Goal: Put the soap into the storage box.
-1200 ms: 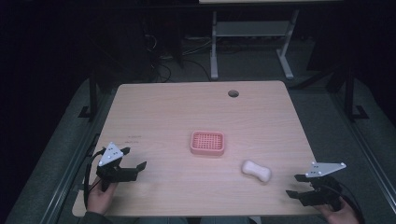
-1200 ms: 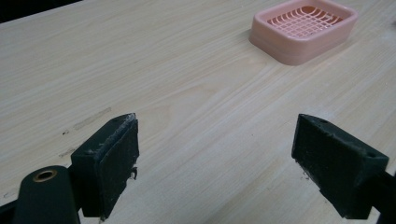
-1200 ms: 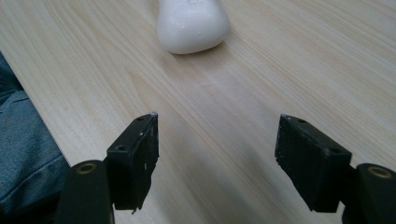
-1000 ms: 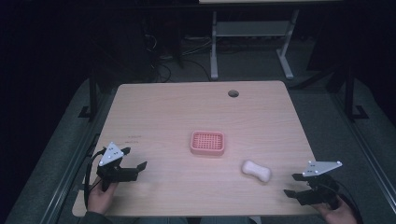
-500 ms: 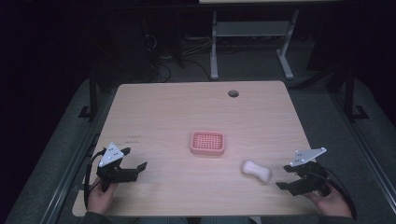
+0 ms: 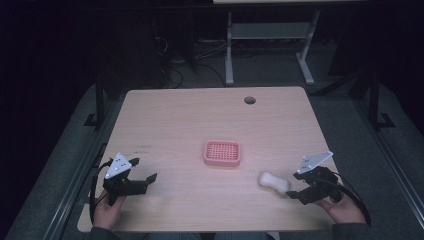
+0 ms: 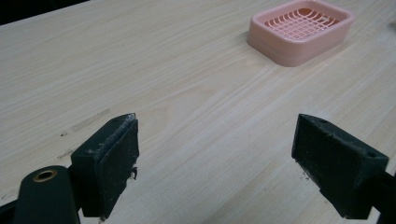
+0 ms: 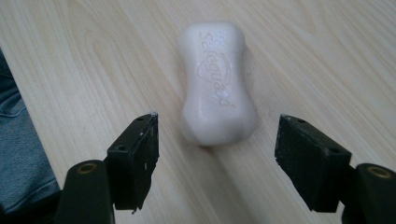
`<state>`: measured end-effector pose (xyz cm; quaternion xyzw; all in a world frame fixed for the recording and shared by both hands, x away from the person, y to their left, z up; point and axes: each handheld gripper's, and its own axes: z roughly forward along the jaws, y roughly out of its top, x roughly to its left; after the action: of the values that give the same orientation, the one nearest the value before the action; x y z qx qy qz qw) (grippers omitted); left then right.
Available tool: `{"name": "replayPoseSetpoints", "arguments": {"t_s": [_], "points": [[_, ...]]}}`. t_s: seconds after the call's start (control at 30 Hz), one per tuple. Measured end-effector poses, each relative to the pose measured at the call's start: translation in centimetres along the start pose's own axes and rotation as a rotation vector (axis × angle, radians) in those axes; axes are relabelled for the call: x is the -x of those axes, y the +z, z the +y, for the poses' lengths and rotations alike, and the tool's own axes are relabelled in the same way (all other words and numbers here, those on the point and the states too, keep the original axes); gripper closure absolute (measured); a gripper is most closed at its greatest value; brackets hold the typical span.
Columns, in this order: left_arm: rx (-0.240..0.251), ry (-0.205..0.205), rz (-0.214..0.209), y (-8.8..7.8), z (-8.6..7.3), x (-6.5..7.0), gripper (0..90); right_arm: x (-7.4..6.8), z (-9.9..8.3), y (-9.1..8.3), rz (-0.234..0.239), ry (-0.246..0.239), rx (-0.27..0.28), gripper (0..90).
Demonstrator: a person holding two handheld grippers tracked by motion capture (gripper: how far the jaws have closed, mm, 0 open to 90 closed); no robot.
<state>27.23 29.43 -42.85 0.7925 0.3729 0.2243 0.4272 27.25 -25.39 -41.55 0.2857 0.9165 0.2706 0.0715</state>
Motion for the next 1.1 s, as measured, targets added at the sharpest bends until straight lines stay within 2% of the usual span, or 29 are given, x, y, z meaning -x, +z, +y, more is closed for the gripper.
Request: {"name": "replayPoseSetpoints", "arguments": {"t_s": [0.17,0.43,0.67,1.1], "points": [[-0.001,0.001,0.0,0.0,0.0,0.0,14.6,0.1,0.8,0.6,0.016,-0.013,-0.015,30.2],[0.005,-0.002,0.001,-0.1,0.0,-0.1,14.5,-0.1,2.8,1.9,0.014,-0.069,-0.054,31.4],[0.003,0.001,-0.001,-0.1,0.0,0.0,14.6,-0.1,3.7,2.9,0.017,-0.084,-0.08,32.7],[0.005,0.001,0.001,-0.1,0.0,-0.1,14.5,0.2,4.6,5.1,0.03,-0.097,-0.175,37.5]]}}
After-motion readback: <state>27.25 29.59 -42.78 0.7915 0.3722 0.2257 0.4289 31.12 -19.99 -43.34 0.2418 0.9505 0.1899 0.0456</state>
